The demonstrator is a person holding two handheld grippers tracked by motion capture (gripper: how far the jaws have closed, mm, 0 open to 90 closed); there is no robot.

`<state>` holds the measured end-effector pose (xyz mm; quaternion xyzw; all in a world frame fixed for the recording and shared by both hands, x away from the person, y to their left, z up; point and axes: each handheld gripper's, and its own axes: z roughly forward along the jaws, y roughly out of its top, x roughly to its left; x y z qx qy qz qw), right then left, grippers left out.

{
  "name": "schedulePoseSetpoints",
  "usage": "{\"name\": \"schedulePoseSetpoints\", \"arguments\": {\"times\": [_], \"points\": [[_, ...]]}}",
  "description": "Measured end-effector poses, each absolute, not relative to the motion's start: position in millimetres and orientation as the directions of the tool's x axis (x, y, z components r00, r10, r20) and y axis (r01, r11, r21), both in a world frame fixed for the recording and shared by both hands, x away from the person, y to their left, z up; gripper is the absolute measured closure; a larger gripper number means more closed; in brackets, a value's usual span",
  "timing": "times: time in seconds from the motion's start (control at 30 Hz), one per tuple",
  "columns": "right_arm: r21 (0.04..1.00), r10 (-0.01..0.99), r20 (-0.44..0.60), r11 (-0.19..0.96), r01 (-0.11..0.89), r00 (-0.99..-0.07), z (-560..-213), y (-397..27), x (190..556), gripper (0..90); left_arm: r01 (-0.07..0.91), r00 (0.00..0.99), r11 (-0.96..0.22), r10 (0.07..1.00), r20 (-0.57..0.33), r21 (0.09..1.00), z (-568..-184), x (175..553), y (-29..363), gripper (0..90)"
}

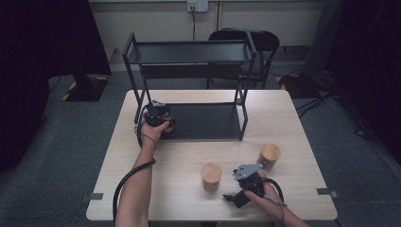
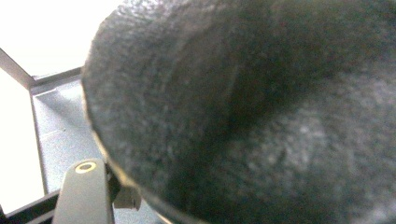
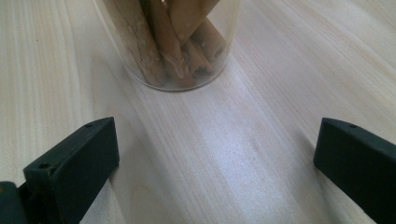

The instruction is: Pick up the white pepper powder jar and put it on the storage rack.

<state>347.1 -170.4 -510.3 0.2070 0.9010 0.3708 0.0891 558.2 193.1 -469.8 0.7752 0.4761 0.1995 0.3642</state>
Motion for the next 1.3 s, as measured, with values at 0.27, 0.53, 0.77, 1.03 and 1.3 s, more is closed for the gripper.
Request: {"name": "schedulePoseSetpoints", "arguments": {"times": [0.27, 0.53, 0.77, 1.03, 1.3], "points": [[0.705, 0.439, -0.007, 0.639, 0.307, -0.898, -510.3, -170.4, 347.1, 0.0, 0.597, 0.436, -0.264, 0.899, -0.030, 0.757, -470.5, 561.4, 188.7, 30.9], [0.705, 0.440, -0.006, 0.639, 0.308, -0.898, -510.3, -170.4, 347.0, 0.0, 0.603, 0.407, -0.232, 0.912, -0.044, 0.763, -471.5, 563.9, 185.9, 30.6], [0.706, 0.440, -0.005, 0.638, 0.309, -0.898, -510.3, -170.3, 347.0, 0.0, 0.614, 0.395, -0.211, 0.916, -0.064, 0.761, -471.9, 565.2, 186.4, 29.7], [0.706, 0.440, -0.005, 0.638, 0.309, -0.898, -510.3, -170.3, 347.0, 0.0, 0.621, 0.386, -0.194, 0.919, -0.081, 0.760, -473.1, 565.2, 187.0, 28.3], [0.705, 0.440, -0.006, 0.639, 0.308, -0.898, -510.3, -170.4, 347.1, 0.0, 0.639, 0.359, -0.177, 0.929, -0.087, 0.749, -475.1, 564.7, 189.6, 19.3]]}}
